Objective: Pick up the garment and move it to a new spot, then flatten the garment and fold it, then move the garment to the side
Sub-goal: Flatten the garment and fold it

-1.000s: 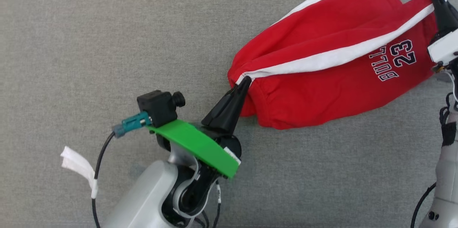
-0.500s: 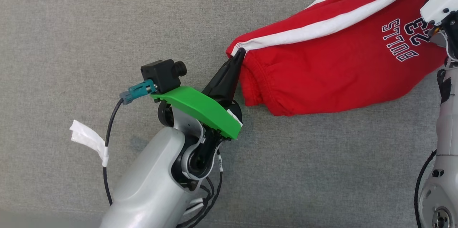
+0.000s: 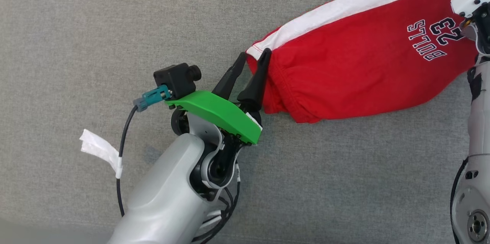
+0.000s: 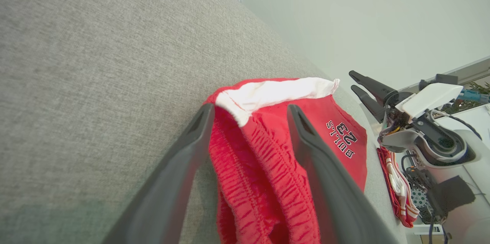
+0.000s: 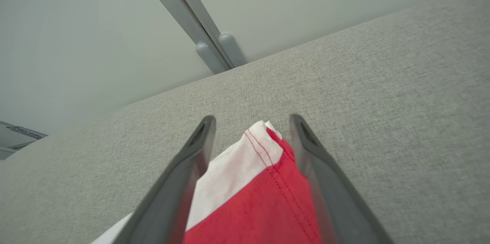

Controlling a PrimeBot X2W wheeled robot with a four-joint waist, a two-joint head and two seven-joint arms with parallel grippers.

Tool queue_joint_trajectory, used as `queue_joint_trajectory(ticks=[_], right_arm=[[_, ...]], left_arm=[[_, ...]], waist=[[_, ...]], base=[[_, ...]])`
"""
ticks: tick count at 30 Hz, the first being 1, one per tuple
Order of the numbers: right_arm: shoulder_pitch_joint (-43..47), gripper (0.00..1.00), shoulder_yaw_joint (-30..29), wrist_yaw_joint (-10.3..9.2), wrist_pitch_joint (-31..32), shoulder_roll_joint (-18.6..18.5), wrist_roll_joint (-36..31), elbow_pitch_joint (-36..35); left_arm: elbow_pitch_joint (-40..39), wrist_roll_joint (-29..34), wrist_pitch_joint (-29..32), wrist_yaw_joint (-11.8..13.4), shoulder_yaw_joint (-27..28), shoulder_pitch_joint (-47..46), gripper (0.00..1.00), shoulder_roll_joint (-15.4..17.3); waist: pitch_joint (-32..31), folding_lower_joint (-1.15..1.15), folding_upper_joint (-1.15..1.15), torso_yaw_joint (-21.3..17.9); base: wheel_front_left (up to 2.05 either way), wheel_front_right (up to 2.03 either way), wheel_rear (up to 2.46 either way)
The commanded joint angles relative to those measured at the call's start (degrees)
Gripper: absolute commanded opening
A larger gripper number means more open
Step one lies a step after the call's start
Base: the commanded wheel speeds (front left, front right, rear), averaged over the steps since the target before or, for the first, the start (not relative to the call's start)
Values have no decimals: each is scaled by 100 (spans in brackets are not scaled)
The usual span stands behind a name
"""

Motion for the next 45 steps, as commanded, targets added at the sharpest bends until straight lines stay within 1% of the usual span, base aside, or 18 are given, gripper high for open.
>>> queue_joint_trajectory(ticks=[1, 4, 7, 9, 11, 12, 14, 16, 20, 23, 25, 26, 27, 30, 34, 39, 43, 45], right_arm=[[135, 100, 105, -1, -137, -42, 59, -71], [414, 100, 498, -1, -283, -143, 145, -238], [751, 100, 1089, -2, -390, -515, 3, -476], [950, 100, 1362, -2, -385, -715, -82, -563], [1065, 100, 1504, -2, -336, -869, -125, -580], [1088, 100, 1543, -1, -314, -937, -135, -576], [1106, 100, 1618, -1, -251, -1067, -161, -510], [1082, 100, 1693, -2, -183, -1151, -175, -410], [929, 100, 1829, -2, 13, -1329, -198, -122], [818, 100, 1921, -2, 175, -1397, -219, 166], [832, 100, 1969, -1, 342, -1334, -97, 399], [835, 78, 1974, 0, 431, -1264, 15, 506], [835, 0, 1956, 1, 453, -1205, 153, 549], [853, 0, 1726, -1, 402, -1120, 463, 654], [898, 0, 1376, -6, 228, -1042, 857, 587], [1200, 0, 1000, -6, 39, -1341, 1045, 521], [1515, 0, 744, -3, -126, -1567, 1147, 494], [1611, 0, 667, -3, -207, -1657, 1177, 433]], left_arm=[[25, 177, -125, 62, -13, -9, 100, 52], [-50, 578, -317, 244, -179, 151, 100, 284], [-437, 1136, -702, 481, -290, 326, 100, 537], [-734, 1517, -875, 662, -285, 518, 100, 651], [-1049, 2092, -961, 810, -322, 653, 100, 794], [-1178, 2273, -979, 865, -313, 735, 100, 822], [-1484, 2659, -989, 937, -164, 948, 100, 748], [-1729, 3068, -993, 961, 36, 1160, 100, 656], [-1997, 3826, -994, 822, 326, 1533, 100, 436], [-2019, 4171, -991, 672, 502, 1770, 100, 267], [-1985, 4310, -992, 570, 618, 1886, 100, 185], [-1969, 4385, -992, 532, 687, 1955, 100, 148], [-1950, 4423, -992, 489, 736, 2008, 100, 120], [-1902, 4501, -992, 383, 953, 2179, 100, 49], [-1837, 4592, -992, 270, 1238, 2437, 100, 19], [-1843, 4755, -992, 89, 1579, 2784, 100, 7], [-1848, 4842, -992, -9, 1797, 3030, 100, 2], [-1861, 4791, -992, -28, 1855, 3131, 100, -1]], waist=[[-38, 0, 0, -33], [-110, 0, 0, -127], [-156, 0, 0, -213], [-160, 0, 0, -241], [-166, 0, 0, -244], [-158, 0, 0, -234], [-133, 0, 0, -200], [-116, 0, 0, -150], [-65, 0, 0, -35], [-44, 0, 0, 46], [-58, 0, 0, 85], [-73, 0, 0, 97], [-81, 0, 0, 105], [-176, 0, 0, 48], [-400, 0, 0, -188], [-720, 0, 0, -444], [-938, 0, 0, -506], [-1021, 0, 0, -512]], base=[[0, 0, 0], [0, 0, 0], [0, 0, 0], [0, 0, 0], [0, 0, 0], [0, 0, 0], [0, 0, 0], [0, 0, 0], [0, 0, 0], [0, 0, 0], [0, 0, 0], [0, 0, 0], [0, 0, 0], [0, 0, 0], [0, 0, 0], [0, 0, 0], [0, 0, 0], [0, 0, 0]])
